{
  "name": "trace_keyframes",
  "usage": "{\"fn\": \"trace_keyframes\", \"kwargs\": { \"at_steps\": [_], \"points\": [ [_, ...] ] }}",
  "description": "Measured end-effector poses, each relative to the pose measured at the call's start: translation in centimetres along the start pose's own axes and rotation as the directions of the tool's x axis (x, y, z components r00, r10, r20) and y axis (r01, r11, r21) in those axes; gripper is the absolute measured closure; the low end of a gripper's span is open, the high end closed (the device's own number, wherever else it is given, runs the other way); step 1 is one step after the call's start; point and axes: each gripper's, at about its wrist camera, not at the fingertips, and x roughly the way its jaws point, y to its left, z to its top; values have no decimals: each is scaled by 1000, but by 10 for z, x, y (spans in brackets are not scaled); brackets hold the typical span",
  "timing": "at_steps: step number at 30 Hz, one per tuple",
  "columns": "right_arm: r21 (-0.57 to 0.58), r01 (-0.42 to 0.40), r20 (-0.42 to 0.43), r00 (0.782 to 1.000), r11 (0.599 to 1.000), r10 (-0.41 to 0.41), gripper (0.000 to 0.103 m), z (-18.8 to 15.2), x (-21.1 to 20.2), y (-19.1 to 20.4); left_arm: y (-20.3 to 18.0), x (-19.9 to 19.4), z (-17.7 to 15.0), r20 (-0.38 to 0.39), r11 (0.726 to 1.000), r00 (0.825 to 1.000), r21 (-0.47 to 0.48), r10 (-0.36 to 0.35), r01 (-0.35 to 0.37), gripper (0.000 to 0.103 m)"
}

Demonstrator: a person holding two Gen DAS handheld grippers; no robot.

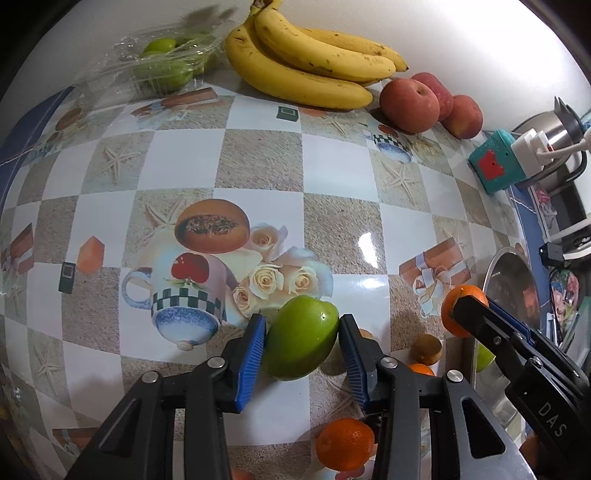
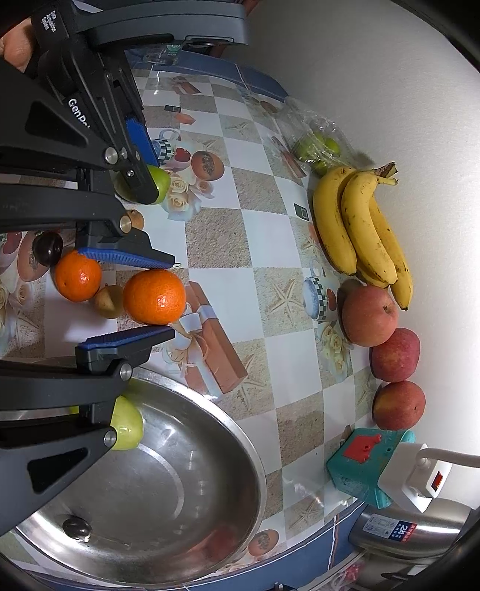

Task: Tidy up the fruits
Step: 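Grasp an orange with the right tool while the left tool grasps a green apple, then carry the orange and green apple over the steel bowl with both tools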

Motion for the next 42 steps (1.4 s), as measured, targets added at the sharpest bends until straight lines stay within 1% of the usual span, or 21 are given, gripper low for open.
{"fn": "trace_keyframes", "kwargs": {
  "at_steps": [6, 12, 16, 19, 26, 30, 32, 37, 42],
  "points": [
    [11, -6, 10, 1000, 1000, 6, 70, 1, -5, -3, 6, -11, 3, 29, 1000, 1000, -23, -2, 2, 60],
    [27, -4, 34, 999, 1000, 3, 70, 2, -17, -11, 7, -30, 5, 73, 999, 997, -35, -2, 5, 60],
    [60, 10, 45, 999, 998, -13, 70, 2, -26, -25, 2, -37, 7, 92, 999, 996, -32, -4, 7, 60],
    [86, 29, 51, 998, 996, -33, 70, 2, -31, -39, -4, -42, 8, 100, 1000, 995, -20, -19, 21, 60],
    [172, 93, 74, 991, 981, -107, 70, 0, -49, -82, -29, -44, 9, 102, 999, 994, 36, -24, 20, 60],
    [242, 137, 84, 983, 961, -161, 70, -3, -62, -114, -48, -46, 8, 105, 997, 994, 79, -26, 17, 60],
    [271, 144, 87, 981, 952, -173, 70, -5, -67, -126, -59, -47, 7, 105, 994, 994, 105, -30, 19, 60],
    [343, 162, 93, 974, 925, -205, 70, -11, -80, -156, -92, -47, 2, 102, 983, 994, 184, -35, 15, 60],
    [368, 175, 96, 970, 913, -225, 70, -16, -88, -170, -130, -47, -7, 100, 962, 994, 271, -42, 13, 60]
  ]
}}
